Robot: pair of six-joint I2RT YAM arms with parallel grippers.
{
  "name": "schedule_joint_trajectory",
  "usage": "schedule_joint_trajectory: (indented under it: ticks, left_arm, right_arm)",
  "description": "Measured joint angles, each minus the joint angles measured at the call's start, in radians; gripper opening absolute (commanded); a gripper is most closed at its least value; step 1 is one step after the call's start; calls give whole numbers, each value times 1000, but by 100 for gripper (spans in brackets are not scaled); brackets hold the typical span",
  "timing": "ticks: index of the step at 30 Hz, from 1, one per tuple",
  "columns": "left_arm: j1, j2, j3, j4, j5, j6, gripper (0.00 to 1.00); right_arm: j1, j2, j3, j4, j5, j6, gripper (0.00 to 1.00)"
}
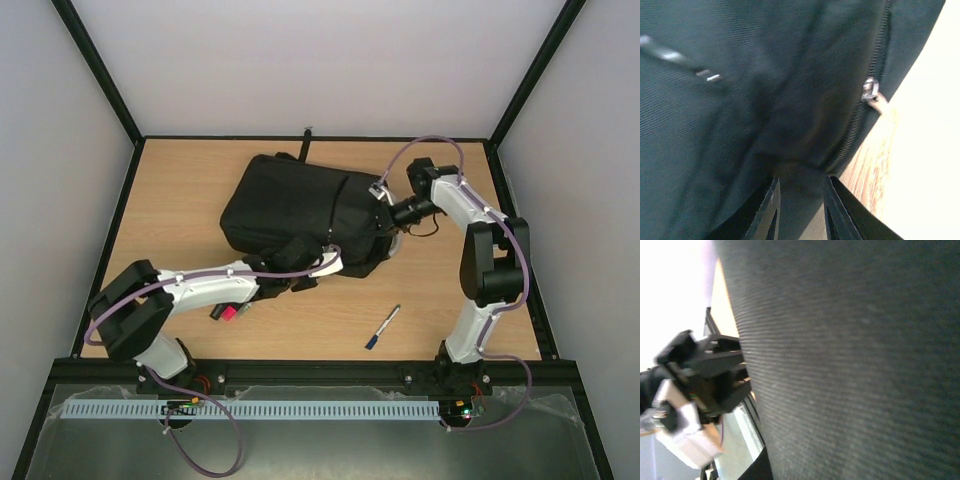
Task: Pack the student bag
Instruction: Zip the student bag at the center of the board.
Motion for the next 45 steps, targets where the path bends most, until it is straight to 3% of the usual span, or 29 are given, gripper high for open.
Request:
schedule_joint_trajectory:
  ticks: [2, 4, 6, 13, 17, 21, 26, 31, 45]
  left_arm:
    - [3, -21, -1, 2, 11, -3, 32]
    - [13, -43, -1, 5, 32, -11, 50]
    - [24, -55, 0, 6, 52, -19, 60]
    - [53, -14, 56, -13, 110, -31, 62]
    - [65, 46, 108, -18, 112, -24, 63]
    - [87, 95, 144, -32, 139, -19, 55]
    - [97, 157, 189, -43, 185, -9, 29]
    - [103, 190, 204, -43, 203, -5, 5]
    - [158, 144, 208, 11, 377, -193, 3]
  right_arm:
    - [-29, 0, -31, 15, 23, 11, 4]
    - [-68, 6, -47, 27, 56, 25, 6]
    - [-109, 23, -44, 39, 82, 35, 14]
    - [-171, 90, 3, 60, 129, 51, 45]
    - [-171, 23, -40, 81, 155, 44, 50]
    - [-172, -190, -202, 116, 220, 30, 48]
    - [-162, -404, -388, 146, 280, -43, 45]
    - [-91, -460, -518, 184, 335, -106, 43]
    - [163, -422, -527, 358, 460, -27, 41]
